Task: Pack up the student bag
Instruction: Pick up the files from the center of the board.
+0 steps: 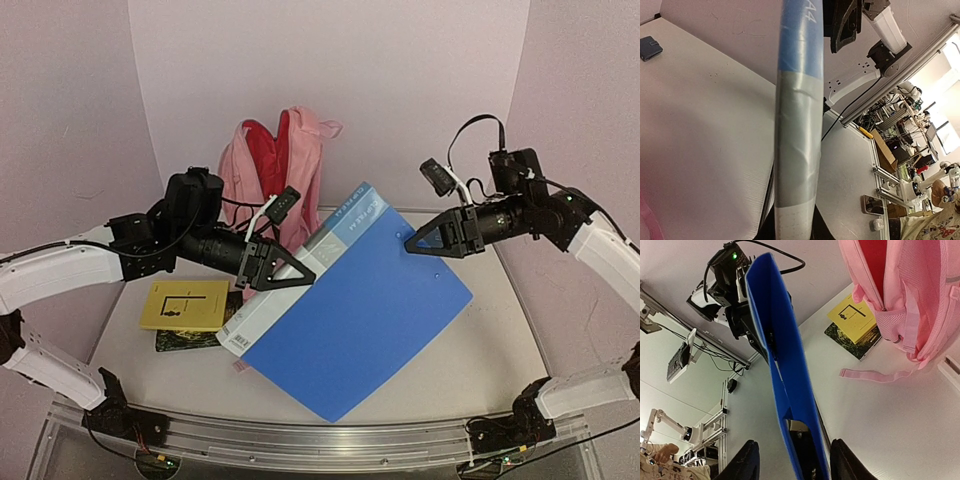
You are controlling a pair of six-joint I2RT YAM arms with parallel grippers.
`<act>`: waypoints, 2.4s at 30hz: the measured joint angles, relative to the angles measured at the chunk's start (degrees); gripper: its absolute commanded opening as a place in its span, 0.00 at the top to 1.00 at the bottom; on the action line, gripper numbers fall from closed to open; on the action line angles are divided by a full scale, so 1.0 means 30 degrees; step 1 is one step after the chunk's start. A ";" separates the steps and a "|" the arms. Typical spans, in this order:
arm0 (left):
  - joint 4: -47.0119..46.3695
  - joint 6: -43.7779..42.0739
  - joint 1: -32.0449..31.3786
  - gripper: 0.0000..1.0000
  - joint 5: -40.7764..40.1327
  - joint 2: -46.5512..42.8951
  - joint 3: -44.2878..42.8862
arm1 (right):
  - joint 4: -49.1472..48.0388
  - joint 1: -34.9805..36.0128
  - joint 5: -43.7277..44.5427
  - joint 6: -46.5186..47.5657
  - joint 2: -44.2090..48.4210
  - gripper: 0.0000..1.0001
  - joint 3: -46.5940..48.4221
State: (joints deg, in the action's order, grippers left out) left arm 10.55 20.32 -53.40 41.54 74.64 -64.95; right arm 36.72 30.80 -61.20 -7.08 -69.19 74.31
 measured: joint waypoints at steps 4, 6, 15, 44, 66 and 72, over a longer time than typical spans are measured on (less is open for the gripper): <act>-0.0475 0.0317 0.0163 0.92 0.0776 0.0540 -0.0262 | 0.0035 0.0031 -0.0117 -0.0027 0.0395 0.81 -0.0423; -0.0837 0.0411 0.0271 0.92 0.1005 0.0821 -0.0479 | 0.0056 0.0138 -0.0233 -0.0093 0.0407 0.88 -0.0575; -0.0836 0.0504 0.0895 0.44 0.0680 0.0909 -0.1270 | -0.0417 0.0299 0.0817 -0.0893 0.1051 1.00 -0.0619; 1.1125 0.0319 0.6005 0.00 -1.8774 0.5144 -1.2959 | -1.1715 0.0287 1.4201 -0.9463 0.4731 1.00 0.0762; 0.9287 0.0220 0.7032 0.70 -1.6049 0.5692 -1.1694 | -1.2725 0.6357 2.1701 -0.6980 -0.1898 1.00 0.5171; 0.8816 0.0218 0.7072 0.92 -1.5817 0.5230 -1.1073 | -1.1954 0.9519 2.7531 -0.3916 -0.4455 1.00 0.7701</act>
State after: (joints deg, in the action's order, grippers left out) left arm 37.00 20.97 -32.18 -5.91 90.33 -98.17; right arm 0.85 59.36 21.39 -18.83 -82.55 97.42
